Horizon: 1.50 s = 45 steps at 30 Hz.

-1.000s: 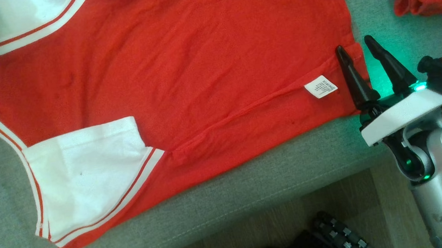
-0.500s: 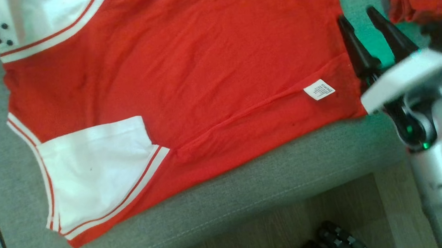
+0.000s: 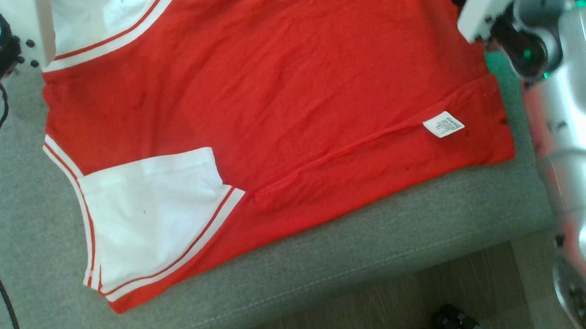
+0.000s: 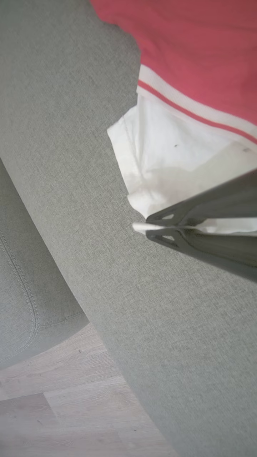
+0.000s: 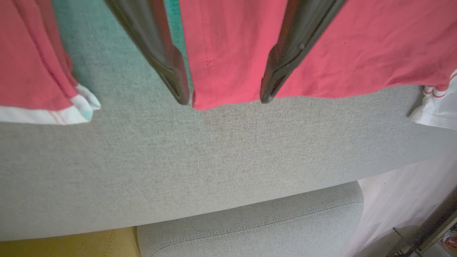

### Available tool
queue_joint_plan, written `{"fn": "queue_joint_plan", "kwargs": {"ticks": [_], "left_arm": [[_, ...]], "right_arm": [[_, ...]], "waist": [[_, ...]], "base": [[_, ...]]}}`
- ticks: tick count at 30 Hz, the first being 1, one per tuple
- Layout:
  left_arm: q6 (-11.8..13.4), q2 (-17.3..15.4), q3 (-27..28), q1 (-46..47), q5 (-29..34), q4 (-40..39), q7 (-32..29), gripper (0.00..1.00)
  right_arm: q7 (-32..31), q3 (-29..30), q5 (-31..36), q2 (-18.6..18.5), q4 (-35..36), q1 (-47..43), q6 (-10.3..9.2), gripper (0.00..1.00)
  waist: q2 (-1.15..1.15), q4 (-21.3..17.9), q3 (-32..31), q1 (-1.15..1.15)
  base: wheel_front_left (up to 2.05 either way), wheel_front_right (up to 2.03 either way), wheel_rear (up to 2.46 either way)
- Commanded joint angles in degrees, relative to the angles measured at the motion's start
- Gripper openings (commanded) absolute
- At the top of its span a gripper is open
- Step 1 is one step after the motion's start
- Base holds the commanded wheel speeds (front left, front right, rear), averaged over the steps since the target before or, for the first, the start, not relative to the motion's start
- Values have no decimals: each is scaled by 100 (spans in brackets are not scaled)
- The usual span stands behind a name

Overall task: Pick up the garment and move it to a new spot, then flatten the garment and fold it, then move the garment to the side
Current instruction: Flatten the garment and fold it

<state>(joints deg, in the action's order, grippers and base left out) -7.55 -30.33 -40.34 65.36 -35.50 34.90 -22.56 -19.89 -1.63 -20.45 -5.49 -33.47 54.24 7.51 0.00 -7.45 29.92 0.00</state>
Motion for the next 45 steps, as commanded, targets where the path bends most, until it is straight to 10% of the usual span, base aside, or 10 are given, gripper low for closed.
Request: {"fn": "queue_joint_plan", "kwargs": {"ticks": [1, 19, 22, 27, 45], "left_arm": [[7, -298, 164, 294, -38, -189, 41, 0], [7, -307, -423, 569, -503, -227, 47, 0], [7, -313, -502, 607, -545, -197, 67, 0], [7, -322, -626, 656, -619, -148, 103, 0], [199, -320, -523, 1477, 92, 298, 2529, 0]], "right_arm": [[-73, 15, 137, 135, -54, 285, -2, 100], [6, 371, 708, 259, -2082, 1453, -2, 92], [72, 320, 679, 259, -2306, 1568, -2, 76], [261, 268, 749, 260, -2585, 1776, -2, 0], [1504, 675, 632, 73, -2959, 2323, -2, 0]], "waist": [[0, 19, -12, 0], [0, 127, 45, 0], [0, 164, 56, 0], [0, 222, 77, 0], [0, 338, 65, 0]], "base": [[0, 0, 0], [0, 0, 0], [0, 0, 0], [0, 0, 0], [0, 0, 0]]}}
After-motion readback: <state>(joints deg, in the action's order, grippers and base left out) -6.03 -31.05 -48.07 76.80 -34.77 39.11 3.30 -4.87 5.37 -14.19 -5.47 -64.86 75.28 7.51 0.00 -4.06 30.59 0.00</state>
